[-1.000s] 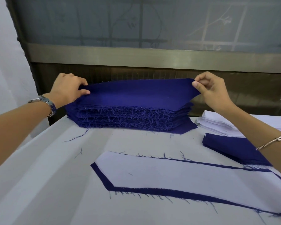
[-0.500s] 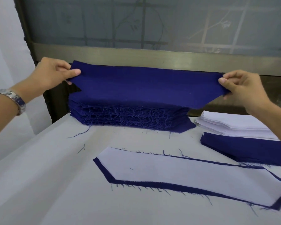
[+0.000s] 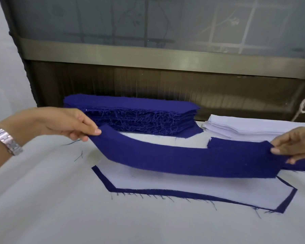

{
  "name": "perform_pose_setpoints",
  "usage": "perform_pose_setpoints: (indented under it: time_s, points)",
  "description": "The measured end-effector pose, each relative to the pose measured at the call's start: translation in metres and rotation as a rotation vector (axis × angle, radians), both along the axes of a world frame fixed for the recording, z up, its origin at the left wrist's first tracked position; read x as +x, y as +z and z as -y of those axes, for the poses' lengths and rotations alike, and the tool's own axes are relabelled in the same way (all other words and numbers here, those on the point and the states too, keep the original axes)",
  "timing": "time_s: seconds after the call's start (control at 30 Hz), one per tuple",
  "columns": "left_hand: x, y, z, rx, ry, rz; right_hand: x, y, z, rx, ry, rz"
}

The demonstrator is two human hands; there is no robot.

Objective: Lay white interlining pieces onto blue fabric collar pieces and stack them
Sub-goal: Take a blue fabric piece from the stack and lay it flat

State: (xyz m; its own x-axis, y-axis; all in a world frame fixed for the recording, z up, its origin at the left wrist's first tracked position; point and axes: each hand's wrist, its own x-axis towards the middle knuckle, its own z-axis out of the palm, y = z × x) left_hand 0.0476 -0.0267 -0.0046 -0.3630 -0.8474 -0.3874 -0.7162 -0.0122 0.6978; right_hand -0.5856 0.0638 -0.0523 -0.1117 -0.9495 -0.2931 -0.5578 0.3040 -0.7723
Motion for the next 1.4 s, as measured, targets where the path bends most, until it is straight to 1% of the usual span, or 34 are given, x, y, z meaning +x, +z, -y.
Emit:
perform_pose_setpoints:
  time_s: [0.07, 0.13, 0.3, 0.43, 0.5, 0.67, 0.83, 0.97, 1.17, 1.3, 1.4]
  points:
    - [-0.008, -0.011, -0.004, 0.056, -0.032, 0.049, -0.012, -0.008, -0.007, 0.060, -0.011, -0.009]
    - [-0.013, -0.020, -0.006, 0.086, -0.044, 0.072, -0.019, -0.015, -0.013, 0.099, 0.025, -0.018]
    - [-0.015, -0.040, -0.010, 0.117, -0.110, 0.136, -0.034, -0.038, -0.013, 0.137, 0.064, 0.008]
    - [-0.012, -0.049, -0.009, 0.133, -0.121, 0.172, -0.044, -0.060, -0.005, 0.114, 0.061, 0.005]
    - [-0.012, -0.052, -0.007, 0.134, -0.115, 0.186, -0.048, -0.067, -0.003, 0.117, 0.098, -0.023]
    - [-0.007, -0.054, -0.005, 0.146, -0.109, 0.172, -0.042, -0.080, 0.002, 0.114, 0.123, -0.031]
    - [0.001, -0.054, -0.003, 0.123, -0.111, 0.146, -0.040, -0.080, 0.004, 0.120, 0.153, 0.027]
    - [0.004, -0.055, -0.002, 0.167, -0.121, 0.154, -0.043, -0.080, 0.005, 0.094, 0.133, 0.003]
    - [0.012, -0.059, 0.001, 0.146, -0.111, 0.169, -0.038, -0.075, 0.002, 0.085, 0.109, 0.008]
    - [0.009, -0.061, -0.002, 0.118, -0.081, 0.217, -0.030, -0.072, -0.001, 0.100, 0.128, 0.018]
    - [0.003, -0.061, -0.006, 0.110, -0.042, 0.234, -0.032, -0.069, -0.004, 0.107, 0.114, -0.024]
